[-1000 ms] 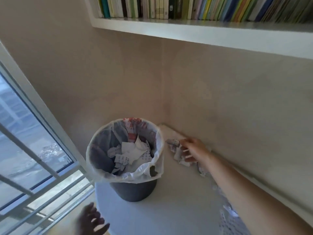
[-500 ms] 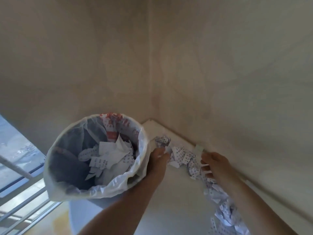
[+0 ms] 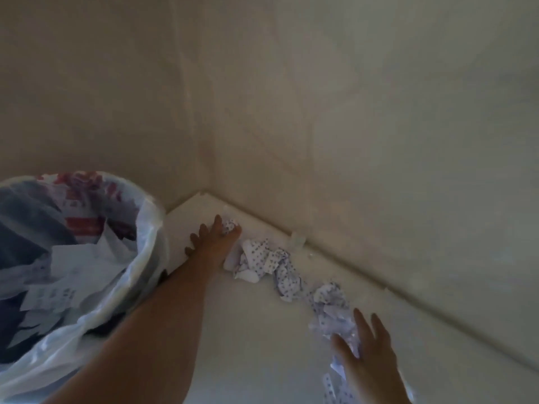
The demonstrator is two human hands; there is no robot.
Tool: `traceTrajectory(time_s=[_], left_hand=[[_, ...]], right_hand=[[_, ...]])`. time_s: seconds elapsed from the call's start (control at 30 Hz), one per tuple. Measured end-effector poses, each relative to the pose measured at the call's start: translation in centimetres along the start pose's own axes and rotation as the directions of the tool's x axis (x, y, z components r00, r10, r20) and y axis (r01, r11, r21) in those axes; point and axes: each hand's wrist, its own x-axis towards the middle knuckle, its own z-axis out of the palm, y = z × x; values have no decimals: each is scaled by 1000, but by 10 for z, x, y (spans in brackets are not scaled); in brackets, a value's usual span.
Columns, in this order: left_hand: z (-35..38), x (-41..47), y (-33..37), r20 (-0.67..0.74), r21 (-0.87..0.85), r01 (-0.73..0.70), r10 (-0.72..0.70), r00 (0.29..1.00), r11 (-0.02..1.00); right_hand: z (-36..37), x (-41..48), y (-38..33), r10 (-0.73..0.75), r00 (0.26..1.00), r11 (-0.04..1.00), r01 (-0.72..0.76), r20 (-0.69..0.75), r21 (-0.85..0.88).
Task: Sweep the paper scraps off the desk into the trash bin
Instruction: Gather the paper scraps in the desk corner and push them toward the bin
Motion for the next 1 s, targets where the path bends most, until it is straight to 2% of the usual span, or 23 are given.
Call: traceTrajectory(time_s=[0.1, 0.2, 0.3, 0.43, 0.6, 0.73, 0.8, 0.87, 0.93, 1.0], left_hand=[[3, 10, 4, 28, 113, -46, 43, 999, 993], [14, -10, 21, 60, 271, -212, 203, 977, 939], [40, -49, 29, 155, 310, -394, 363, 919, 865], [74, -102, 25, 282, 370, -560, 485, 828, 741], [92, -145, 7, 298, 296, -601, 526, 796, 742], [94, -178, -3, 354, 249, -640, 546, 759, 727], [94, -188, -4, 345, 252, -669, 581, 737, 699], [87, -191, 0, 348, 173, -650, 571, 743, 740], [83, -192, 2, 430, 75, -637, 552, 715, 767], [81, -199, -4, 550, 63, -681, 543, 634, 730]], right_hand=[[10, 4, 9, 15, 1000, 1000, -16, -13, -7], [14, 8, 6, 8, 1000, 1000, -8, -2, -15], [15, 4, 7, -33, 999, 999, 33, 9, 23], [11, -11, 19, -51, 998, 992, 47, 32, 119], [-7, -42, 46, -32, 999, 982, 30, 7, 187], [-25, -71, 72, -51, 996, 961, 69, -74, 267], [-35, -82, 86, -19, 978, 948, 83, -206, 308], [-41, -92, 103, 85, 941, 943, 29, -326, 330], [-38, -100, 120, 188, 937, 949, -97, -293, 301], [-24, -105, 131, 242, 950, 935, -174, -198, 309]])
